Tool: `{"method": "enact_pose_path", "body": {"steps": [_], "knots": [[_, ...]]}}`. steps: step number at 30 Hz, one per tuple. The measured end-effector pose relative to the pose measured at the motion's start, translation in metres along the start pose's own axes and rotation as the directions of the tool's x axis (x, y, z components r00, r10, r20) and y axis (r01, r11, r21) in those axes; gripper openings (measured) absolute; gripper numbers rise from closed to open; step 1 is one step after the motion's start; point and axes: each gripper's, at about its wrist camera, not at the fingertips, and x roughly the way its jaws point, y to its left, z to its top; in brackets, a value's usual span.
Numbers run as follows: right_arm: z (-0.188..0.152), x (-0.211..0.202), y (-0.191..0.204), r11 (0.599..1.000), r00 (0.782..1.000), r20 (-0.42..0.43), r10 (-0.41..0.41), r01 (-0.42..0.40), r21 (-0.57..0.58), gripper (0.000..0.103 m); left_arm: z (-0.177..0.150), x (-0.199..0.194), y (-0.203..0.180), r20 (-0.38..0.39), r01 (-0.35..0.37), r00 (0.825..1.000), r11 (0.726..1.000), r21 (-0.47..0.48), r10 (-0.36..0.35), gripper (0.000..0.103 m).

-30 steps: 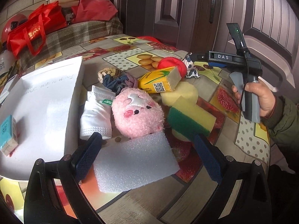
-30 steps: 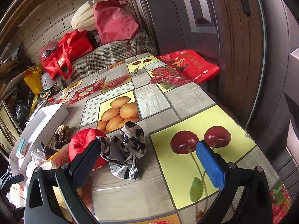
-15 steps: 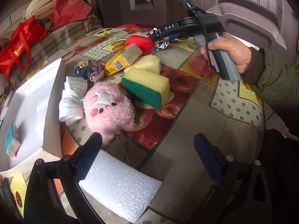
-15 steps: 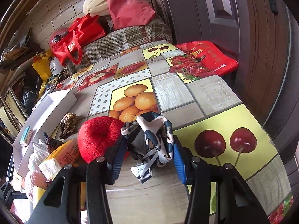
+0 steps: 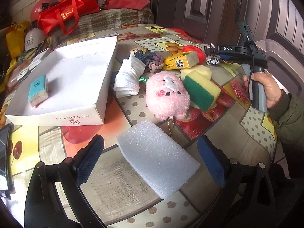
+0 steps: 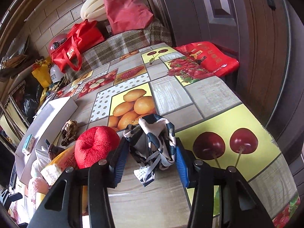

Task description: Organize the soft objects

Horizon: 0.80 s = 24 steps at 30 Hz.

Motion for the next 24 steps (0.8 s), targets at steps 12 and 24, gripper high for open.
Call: {"method": "enact_pose_path", "body": {"steps": [12, 24], "knots": [[0.000, -0.002, -0.003, 0.999, 1.000, 0.004, 0.015, -0.015, 0.032, 0.047, -0.014, 0.014, 0.014, -0.121, -0.062, 0.990, 0.994, 0.091, 0.073, 0.099], [0.001, -0.006, -0.003, 0.999, 1.000, 0.026, 0.013, -0.014, 0.030, 0.047, -0.019, 0.004, 0.010, -0.116, 0.024, 0.993, 0.987, 0.157, -0.005, 0.033]]}}
